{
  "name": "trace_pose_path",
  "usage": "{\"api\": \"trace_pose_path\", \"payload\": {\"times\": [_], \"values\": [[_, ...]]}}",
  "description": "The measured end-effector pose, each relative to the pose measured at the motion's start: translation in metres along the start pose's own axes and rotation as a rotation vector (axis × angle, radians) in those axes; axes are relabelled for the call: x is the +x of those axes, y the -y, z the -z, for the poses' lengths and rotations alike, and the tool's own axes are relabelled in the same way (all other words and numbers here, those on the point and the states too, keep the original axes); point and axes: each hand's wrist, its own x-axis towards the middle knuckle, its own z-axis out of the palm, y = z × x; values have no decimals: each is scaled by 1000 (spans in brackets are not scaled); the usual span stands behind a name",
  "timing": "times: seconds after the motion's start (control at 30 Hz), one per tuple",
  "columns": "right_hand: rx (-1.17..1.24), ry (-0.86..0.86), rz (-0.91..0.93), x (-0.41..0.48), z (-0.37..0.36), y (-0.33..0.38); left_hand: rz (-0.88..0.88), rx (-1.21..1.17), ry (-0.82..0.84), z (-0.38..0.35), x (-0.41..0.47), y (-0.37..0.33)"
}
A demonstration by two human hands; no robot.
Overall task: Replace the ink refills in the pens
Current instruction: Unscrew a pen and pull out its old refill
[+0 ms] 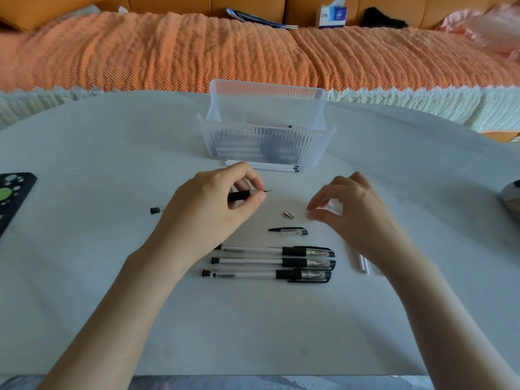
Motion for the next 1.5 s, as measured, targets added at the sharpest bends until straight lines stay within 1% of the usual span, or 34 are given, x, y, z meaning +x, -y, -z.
{"api": "trace_pose_path", "payload": {"times": [0.1, 0.23, 0.3, 0.4, 0.67, 0.73, 0.87, 0.93, 1.03, 1.33, 1.5], "values": [[1, -3, -2, 0, 0, 0, 7, -12, 1, -1, 0, 1], [138, -33, 7, -2, -2, 10, 7, -30, 10, -2, 1, 2], [165, -13, 27, -2, -7, 15, 3, -42, 16, -2, 1, 2], [157, 24, 29, -3, -15, 18, -7, -51, 20, -3, 1, 2], [106, -22, 70, -1, -17, 20, -19, -57, 72, -1, 2, 2], [178, -32, 46, -1, -11, 23, -7, -77, 70, -1, 2, 1], [445, -94, 14, -1, 3, 26, -2, -69, 73, 0, 2, 0], [491, -109, 3, -1, 5, 25, -4, -63, 77, 0, 2, 0], [506, -100, -12, -1, 5, 26, -5, -58, 83, -1, 2, -1], [440, -45, 7, -4, 7, 35, -8, -59, 93, -4, 2, -3], [437, -19, 27, -5, 6, 39, -15, -18, 96, -7, 1, -5]]}}
